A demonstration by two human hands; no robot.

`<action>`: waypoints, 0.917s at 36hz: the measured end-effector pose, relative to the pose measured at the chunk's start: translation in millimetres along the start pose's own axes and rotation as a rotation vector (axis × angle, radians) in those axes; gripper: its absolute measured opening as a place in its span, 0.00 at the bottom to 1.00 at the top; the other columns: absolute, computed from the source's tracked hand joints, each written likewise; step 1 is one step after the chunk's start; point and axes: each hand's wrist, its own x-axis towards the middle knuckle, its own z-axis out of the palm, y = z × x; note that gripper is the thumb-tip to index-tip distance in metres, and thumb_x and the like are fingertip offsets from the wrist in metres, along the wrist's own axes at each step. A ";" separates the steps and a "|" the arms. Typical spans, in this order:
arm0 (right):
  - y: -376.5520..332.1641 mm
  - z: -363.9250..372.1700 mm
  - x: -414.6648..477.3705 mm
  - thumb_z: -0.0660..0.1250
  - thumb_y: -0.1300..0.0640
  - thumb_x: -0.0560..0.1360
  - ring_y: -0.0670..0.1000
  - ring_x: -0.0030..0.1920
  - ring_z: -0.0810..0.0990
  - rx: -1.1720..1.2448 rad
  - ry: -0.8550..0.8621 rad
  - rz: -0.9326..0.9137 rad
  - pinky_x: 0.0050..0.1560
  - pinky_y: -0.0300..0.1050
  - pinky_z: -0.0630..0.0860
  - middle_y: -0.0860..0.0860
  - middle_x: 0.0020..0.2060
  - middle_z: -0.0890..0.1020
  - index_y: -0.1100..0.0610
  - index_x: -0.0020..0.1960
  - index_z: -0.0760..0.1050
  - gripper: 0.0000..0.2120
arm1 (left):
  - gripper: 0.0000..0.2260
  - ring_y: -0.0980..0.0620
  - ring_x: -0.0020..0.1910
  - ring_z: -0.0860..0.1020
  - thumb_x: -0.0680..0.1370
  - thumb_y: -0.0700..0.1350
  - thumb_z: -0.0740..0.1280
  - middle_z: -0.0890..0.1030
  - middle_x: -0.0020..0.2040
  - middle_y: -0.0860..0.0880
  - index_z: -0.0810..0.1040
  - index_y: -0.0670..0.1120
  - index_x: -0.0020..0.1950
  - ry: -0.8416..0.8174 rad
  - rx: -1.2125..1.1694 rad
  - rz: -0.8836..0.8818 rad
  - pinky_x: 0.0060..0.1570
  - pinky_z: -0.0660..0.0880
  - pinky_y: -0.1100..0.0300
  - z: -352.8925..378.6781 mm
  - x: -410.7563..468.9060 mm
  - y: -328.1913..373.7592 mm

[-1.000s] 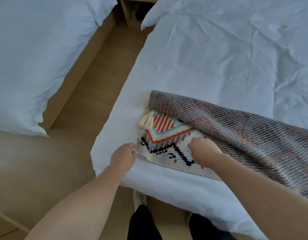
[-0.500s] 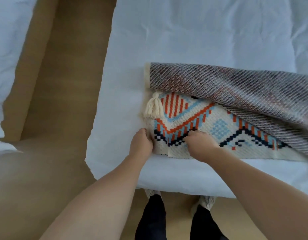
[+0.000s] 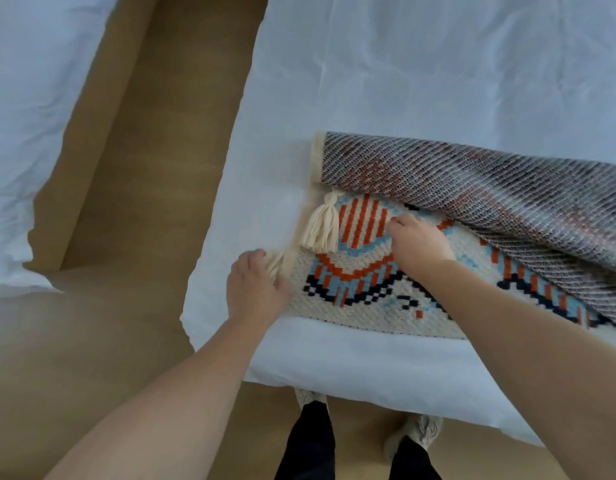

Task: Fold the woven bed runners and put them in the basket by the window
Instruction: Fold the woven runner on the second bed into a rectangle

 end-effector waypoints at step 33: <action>41.2 -34.1 45.8 0.45 0.29 0.75 0.59 0.78 0.49 -0.091 -0.045 -0.039 0.76 0.59 0.50 0.58 0.78 0.48 0.56 0.79 0.46 0.43 | 0.20 0.53 0.22 0.60 0.77 0.55 0.57 0.60 0.22 0.54 0.60 0.48 0.27 0.255 0.026 0.462 0.25 0.50 0.63 -27.7 73.4 69.6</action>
